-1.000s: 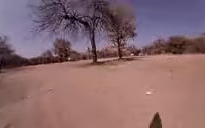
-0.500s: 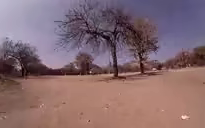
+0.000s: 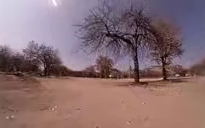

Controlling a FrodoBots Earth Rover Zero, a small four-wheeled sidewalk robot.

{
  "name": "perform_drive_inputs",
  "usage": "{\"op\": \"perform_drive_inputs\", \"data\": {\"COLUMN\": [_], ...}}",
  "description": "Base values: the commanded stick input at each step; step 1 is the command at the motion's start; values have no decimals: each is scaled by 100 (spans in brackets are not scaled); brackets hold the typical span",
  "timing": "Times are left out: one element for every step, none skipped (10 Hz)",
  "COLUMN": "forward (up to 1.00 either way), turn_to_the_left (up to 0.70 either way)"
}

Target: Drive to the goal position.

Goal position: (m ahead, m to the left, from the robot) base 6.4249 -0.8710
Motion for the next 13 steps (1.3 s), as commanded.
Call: {"op": "perform_drive_inputs", "data": {"forward": [92, 92, 92, 92, 92, 92, 92, 92, 92, 92, 92, 92, 92], "turn_to_the_left": [1, 3, 4, 3, 3, 3, 6, 15, 36, 36, 36, 36, 36]}}
